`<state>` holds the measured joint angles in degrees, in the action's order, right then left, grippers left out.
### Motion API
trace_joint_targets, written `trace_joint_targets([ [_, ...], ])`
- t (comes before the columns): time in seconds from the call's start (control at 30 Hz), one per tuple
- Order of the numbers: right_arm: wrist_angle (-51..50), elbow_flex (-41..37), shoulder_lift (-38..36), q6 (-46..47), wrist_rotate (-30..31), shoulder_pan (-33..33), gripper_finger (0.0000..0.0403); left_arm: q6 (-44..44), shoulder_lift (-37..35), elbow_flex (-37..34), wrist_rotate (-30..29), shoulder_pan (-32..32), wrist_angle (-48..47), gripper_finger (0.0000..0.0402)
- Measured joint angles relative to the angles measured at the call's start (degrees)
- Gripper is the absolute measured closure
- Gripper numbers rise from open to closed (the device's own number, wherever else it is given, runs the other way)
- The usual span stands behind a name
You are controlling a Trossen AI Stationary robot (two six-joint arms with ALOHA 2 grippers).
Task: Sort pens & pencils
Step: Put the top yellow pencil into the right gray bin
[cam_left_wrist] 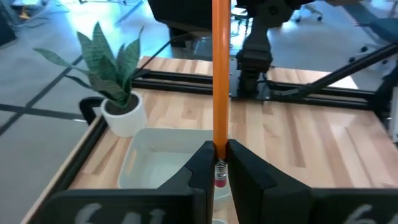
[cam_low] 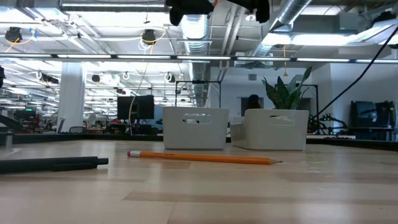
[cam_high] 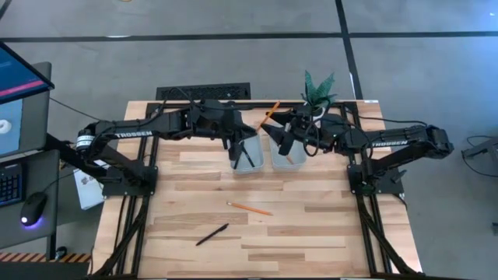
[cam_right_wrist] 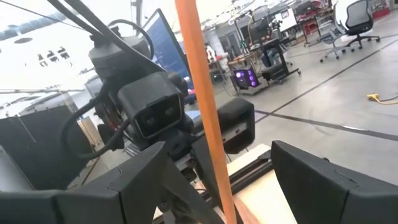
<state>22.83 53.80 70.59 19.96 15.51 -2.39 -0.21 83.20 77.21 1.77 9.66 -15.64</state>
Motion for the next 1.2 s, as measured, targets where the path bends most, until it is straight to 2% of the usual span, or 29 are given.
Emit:
trace_joint_targets([
  [0.33, 0.0, 0.0, 0.0, 0.9, 0.0, 0.0, 0.0092, -1.8, 0.0, 0.0, 2.5, -0.2, -1.5, 0.0375],
  [0.5, 0.0, 0.0, 0.0, 1.0, 1.2, 0.0, 0.0111, -2.0, 0.0, 0.0, 2.5, -0.3, -1.7, 0.0375],
  [0.73, 0.0, 0.0, 0.0, 1.0, 1.1, 0.0, 0.0166, -2.1, 0.0, 0.0, 2.5, -0.3, -1.7, 0.0375],
  [1.2, 0.0, 0.0, 0.0, 0.6, 1.1, 0.0, 0.0310, -2.0, 0.0, 0.0, 2.4, -0.3, -1.8, 0.0375],
])
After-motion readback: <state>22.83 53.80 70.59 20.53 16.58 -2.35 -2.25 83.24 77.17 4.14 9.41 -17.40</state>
